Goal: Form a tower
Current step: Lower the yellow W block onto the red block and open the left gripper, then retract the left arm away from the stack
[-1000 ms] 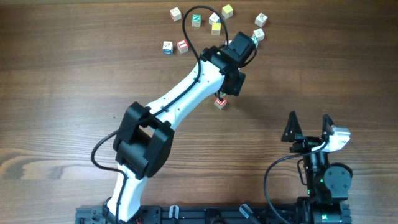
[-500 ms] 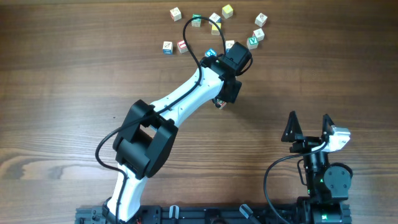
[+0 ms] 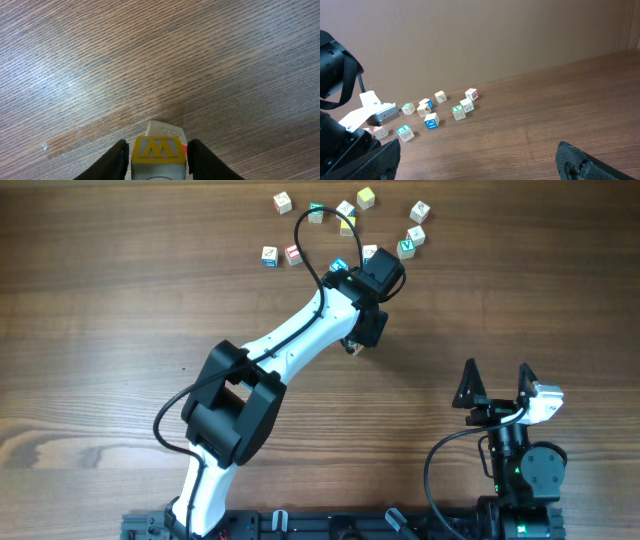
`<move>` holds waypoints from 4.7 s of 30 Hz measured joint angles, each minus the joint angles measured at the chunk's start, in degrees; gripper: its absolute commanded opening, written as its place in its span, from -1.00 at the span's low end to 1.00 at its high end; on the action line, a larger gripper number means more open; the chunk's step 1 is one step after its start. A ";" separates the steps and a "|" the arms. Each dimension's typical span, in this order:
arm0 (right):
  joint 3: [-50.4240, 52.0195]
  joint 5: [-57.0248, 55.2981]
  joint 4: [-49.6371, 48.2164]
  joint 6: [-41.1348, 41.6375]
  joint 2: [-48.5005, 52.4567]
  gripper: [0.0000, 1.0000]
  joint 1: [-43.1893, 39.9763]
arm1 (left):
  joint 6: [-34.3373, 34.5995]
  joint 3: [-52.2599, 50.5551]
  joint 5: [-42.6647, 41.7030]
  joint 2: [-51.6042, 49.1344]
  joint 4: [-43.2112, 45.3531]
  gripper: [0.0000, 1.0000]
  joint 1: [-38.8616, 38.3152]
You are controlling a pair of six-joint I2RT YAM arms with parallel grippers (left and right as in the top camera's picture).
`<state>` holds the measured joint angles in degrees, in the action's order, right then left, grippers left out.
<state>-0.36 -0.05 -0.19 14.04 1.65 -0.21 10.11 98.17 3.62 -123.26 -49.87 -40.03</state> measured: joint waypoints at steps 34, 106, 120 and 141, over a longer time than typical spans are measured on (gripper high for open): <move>0.00 0.02 0.00 0.00 0.00 0.99 0.00 | -18.67 -4.81 -1.55 0.02 3.21 -0.49 0.00; 0.00 0.00 0.00 0.00 0.00 0.99 0.00 | -24.20 -7.80 -9.20 2.43 6.62 -0.19 2.91; 0.00 0.00 0.00 0.00 0.00 0.99 0.00 | -24.41 -7.58 -9.49 2.43 7.48 1.00 2.49; -0.55 19.04 -6.62 40.68 0.59 0.99 -0.11 | -9.25 -2.05 -15.04 27.21 -1.27 1.00 37.94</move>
<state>-0.91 18.98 -6.81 54.72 2.24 -0.32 0.86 96.12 -11.42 -96.05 -51.13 -2.09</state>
